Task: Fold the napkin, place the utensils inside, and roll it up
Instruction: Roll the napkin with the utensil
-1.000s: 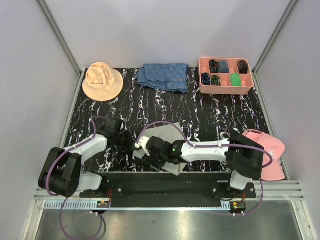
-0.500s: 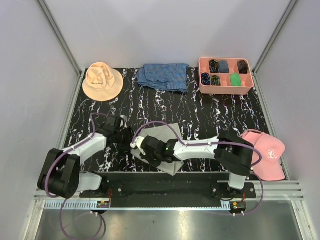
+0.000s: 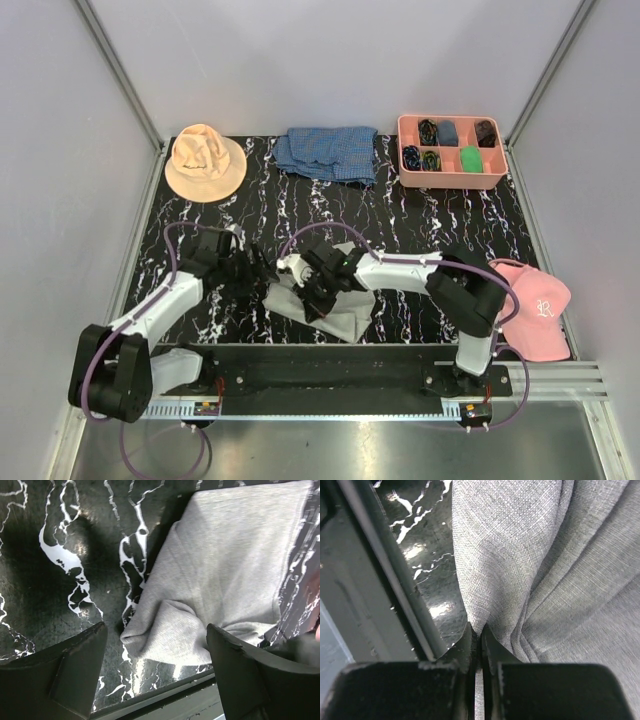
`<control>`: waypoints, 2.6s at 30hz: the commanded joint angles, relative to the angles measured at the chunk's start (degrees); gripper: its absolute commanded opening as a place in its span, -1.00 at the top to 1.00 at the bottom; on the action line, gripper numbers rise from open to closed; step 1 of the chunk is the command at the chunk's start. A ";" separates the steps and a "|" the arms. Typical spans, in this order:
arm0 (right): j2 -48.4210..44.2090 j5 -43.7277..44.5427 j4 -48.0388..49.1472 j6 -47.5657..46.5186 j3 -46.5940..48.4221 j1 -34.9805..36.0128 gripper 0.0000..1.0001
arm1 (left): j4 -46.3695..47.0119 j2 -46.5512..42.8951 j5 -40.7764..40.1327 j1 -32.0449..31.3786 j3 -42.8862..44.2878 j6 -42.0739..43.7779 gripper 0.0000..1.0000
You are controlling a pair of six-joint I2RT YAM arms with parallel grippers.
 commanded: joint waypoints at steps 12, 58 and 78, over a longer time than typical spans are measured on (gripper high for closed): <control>9.63 -33.87 -4.43 1.62 6.83 -11.00 1.00 | 6.97 -5.11 4.01 0.24 -5.59 2.45 -0.63; 13.96 -40.14 -6.28 3.74 10.87 -18.82 0.69 | 16.83 17.74 4.10 -4.94 0.37 -2.03 1.00; -11.01 21.30 13.67 3.66 -7.49 0.59 -0.49 | 11.73 22.93 5.60 -5.12 4.78 -1.15 1.00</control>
